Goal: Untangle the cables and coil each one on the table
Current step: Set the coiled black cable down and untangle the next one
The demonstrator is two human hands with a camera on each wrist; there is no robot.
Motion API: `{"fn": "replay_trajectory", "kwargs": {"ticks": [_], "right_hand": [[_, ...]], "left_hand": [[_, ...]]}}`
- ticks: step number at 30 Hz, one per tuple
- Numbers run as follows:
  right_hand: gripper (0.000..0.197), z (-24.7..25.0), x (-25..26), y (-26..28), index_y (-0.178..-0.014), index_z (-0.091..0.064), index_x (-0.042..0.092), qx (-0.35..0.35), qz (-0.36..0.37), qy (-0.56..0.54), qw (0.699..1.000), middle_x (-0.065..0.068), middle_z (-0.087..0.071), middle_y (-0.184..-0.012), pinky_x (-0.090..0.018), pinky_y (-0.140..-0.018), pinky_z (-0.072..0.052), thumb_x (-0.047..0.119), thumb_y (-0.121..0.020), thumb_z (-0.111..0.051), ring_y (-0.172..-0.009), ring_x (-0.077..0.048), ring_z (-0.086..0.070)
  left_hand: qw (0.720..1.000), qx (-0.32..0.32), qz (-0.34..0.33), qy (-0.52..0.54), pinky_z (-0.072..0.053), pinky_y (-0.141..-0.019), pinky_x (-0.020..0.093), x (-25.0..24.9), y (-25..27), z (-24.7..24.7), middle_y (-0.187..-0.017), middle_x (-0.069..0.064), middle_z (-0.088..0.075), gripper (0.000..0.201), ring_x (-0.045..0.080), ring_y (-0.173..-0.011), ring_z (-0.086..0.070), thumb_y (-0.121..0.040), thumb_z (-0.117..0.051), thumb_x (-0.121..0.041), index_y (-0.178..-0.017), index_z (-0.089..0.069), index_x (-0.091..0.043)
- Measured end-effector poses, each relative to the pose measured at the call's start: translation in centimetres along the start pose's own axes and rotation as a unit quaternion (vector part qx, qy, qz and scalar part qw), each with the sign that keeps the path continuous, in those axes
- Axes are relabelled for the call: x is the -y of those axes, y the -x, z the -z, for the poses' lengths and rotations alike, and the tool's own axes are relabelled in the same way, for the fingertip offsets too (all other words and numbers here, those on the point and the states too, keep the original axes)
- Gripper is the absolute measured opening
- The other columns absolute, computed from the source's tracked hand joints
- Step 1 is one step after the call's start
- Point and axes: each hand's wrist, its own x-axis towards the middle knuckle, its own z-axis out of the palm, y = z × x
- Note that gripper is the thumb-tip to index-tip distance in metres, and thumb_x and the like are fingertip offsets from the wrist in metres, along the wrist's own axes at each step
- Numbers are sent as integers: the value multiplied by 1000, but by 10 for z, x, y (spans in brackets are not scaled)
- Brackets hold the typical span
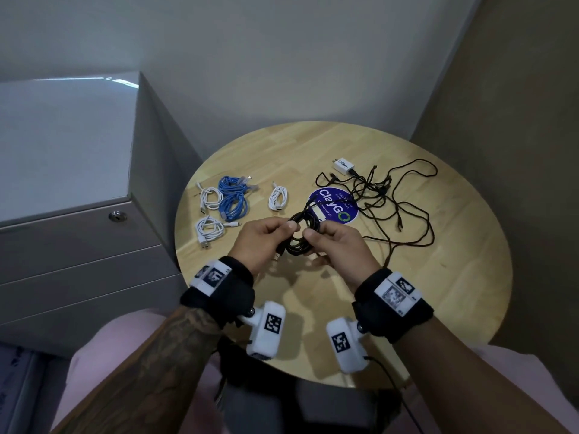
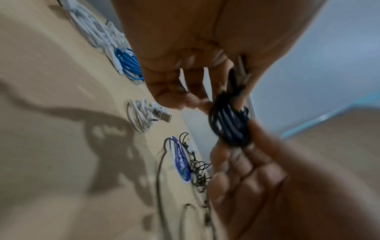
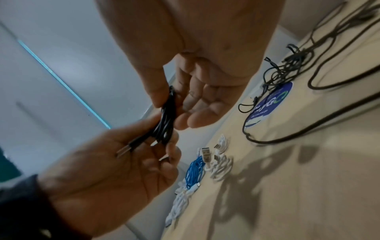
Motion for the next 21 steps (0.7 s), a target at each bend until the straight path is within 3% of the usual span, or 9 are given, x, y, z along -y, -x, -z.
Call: {"fn": "replay_trajectory", "kwargs": {"ticks": [4, 7, 9, 11, 13, 16, 18, 21], "right_hand": [[13, -1, 4, -3, -101, -66, 9, 77, -53, -142, 986, -6, -72, -88, -24, -63, -53, 19, -93, -63, -69, -11, -67], [23, -5, 6, -2, -101, -69, 13, 121, -85, -197, 969, -7, -73, -89, -24, -66, -56, 26, -83, -64, -69, -12, -67], [19, -7, 5, -4, -104, -71, 14, 125, -82, -174, 973, -7, -74, -93, -27, -70, -57, 24, -89, -64, -74, -14, -68], [14, -5, 3, -7, -107, -72, 19, 95, -46, -50, 993, -6, -74, -100, -37, -78, -58, 24, -97, -63, -83, -17, -70], [13, 7, 7, -9, -108, -71, 27, 44, -6, 93, 995, 0, -74, -107, -48, -86, -58, 31, -97, -65, -93, -21, -71], [19, 36, 17, -8, -113, -70, 23, -11, 12, 155, 988, 1, -72, -109, -41, -88, -57, 33, -97, -64, -101, -20, -70], [19, 58, 20, -7, -111, -70, 22, -38, 23, 193, 980, 2, -72, -105, -34, -84, -56, 33, -97, -65, -98, -16, -69], [18, 85, 15, -11, -107, -71, 22, -79, 31, 289, 954, 7, -71, -101, -29, -81, -49, 34, -95, -67, -96, -11, -66]], "left_hand": [[992, 91, 44, 72, -46, -53, 25, -5, -2, 20, -93, 12, -70, 24, 21, -78, -62, -89, -64, -25, -103, -71, -6], [993, 102, 22, 58, -49, -56, 26, -10, 3, 28, -98, 12, -71, 34, 18, -82, -65, -85, -65, -27, -108, -70, -3], [995, 94, 18, 30, -50, -56, 27, -11, 4, 33, -95, 10, -73, 26, 16, -80, -67, -88, -65, -24, -104, -72, -5], [998, 42, 24, -40, -54, -55, 27, -6, -3, 41, -90, 11, -72, 16, 19, -76, -66, -92, -65, -19, -100, -73, -8], [990, -55, 50, -119, -54, -54, 33, 6, -19, 55, -80, 11, -70, 8, 23, -64, -64, -91, -67, -17, -93, -73, -11], [962, -165, 119, -183, -50, -52, 36, 28, -40, 77, -70, 13, -68, 9, 24, -49, -55, -85, -74, -21, -80, -69, -15], [941, -202, 136, -235, -56, -63, 40, 40, -49, 85, -76, 14, -70, 19, 26, -58, -58, -78, -79, -27, -73, -66, -14], [920, -236, 107, -295, -56, -76, 34, 47, -53, 82, -82, 6, -72, 23, 26, -75, -65, -75, -81, -35, -75, -68, -15]]}}
